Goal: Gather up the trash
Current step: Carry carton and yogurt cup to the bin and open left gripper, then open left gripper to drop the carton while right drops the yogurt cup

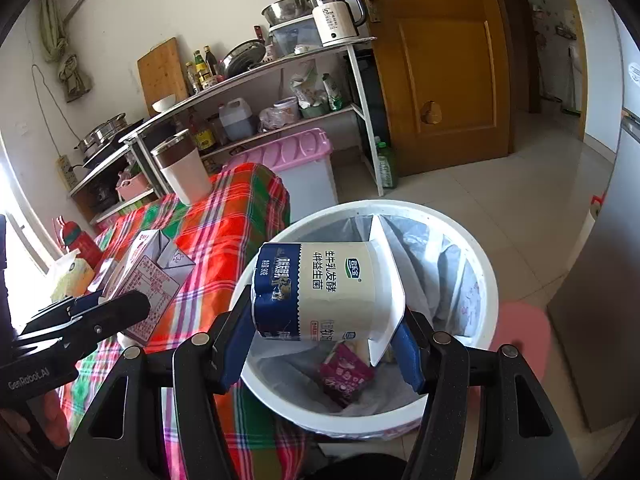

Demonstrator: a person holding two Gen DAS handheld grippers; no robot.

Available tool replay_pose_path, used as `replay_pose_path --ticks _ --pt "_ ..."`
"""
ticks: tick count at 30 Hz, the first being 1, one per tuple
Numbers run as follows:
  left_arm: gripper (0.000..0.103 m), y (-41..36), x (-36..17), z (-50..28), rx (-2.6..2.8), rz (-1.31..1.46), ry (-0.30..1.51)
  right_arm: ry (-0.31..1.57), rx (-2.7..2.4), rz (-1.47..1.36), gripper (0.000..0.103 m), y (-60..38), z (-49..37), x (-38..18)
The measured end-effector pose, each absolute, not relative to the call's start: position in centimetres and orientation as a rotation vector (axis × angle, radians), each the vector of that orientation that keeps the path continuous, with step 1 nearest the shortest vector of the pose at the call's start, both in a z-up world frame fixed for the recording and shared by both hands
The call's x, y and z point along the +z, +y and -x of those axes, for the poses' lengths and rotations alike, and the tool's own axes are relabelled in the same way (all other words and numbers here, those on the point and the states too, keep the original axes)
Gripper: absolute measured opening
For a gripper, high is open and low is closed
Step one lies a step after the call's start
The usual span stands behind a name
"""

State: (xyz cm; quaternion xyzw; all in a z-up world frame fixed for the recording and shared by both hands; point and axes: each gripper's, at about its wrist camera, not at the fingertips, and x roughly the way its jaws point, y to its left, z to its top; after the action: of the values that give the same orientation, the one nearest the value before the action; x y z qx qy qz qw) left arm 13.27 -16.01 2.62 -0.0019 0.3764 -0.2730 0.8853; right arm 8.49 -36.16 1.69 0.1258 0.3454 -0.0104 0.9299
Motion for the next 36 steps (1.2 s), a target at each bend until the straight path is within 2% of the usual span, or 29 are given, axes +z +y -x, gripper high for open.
replay_pose_path --ticks 18,29,36 --pt "0.054 -20.6 0.2 -13.7 -0.620 -0.036 0.849 0.828 -0.121 -0.221 0.062 -39.2 -9.6 -2.2" --pt "0.054 -20.0 0.6 -13.5 -0.602 -0.036 0.834 0.847 -0.146 -0.177 0.066 -38.4 -9.7 -2.2" --pt "0.059 -18.8 1.3 -12.9 -0.589 -0.026 0.809 0.821 -0.161 -0.184 0.067 -38.2 -8.9 -1.2"
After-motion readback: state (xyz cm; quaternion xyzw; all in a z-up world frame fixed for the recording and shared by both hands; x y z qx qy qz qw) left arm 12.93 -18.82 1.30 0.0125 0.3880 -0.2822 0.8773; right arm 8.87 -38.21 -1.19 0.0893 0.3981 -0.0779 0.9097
